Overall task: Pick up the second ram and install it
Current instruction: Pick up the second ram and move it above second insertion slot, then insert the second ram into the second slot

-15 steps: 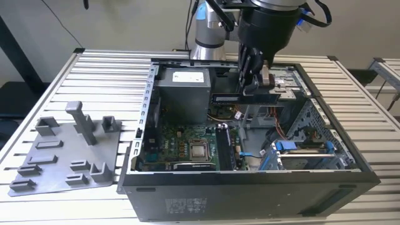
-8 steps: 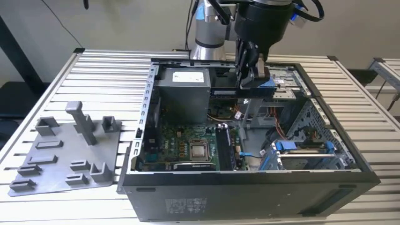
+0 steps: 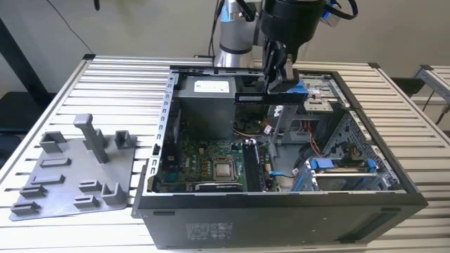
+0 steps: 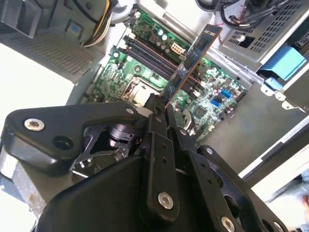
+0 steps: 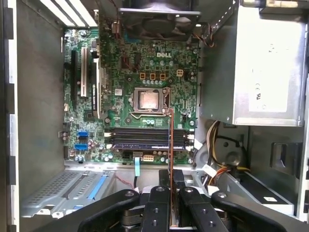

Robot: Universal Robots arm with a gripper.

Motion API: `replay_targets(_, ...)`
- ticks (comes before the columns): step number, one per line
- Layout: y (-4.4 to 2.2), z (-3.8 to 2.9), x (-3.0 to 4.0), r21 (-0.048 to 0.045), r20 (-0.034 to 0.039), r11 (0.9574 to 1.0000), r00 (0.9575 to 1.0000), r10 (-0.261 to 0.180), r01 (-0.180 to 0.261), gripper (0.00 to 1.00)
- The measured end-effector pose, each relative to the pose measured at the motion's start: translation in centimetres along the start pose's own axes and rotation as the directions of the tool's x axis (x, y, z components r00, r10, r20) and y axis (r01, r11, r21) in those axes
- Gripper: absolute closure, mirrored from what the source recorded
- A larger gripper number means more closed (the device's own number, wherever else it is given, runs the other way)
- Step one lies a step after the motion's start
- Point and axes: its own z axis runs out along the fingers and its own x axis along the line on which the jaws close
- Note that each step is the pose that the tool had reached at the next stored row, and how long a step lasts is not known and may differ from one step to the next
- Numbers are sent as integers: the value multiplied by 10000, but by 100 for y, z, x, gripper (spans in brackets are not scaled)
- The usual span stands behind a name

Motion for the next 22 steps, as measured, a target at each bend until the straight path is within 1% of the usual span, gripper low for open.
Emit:
replay_targets(2, 1, 0, -20, 0, -1, 10000, 10000, 9, -9, 86)
replay_targets(17, 2, 1, -33, 1, 1, 10000, 10000, 30, -30, 86)
replay_targets(22, 2, 3, -33, 13, 1, 9988, 9988, 490, -490, 86)
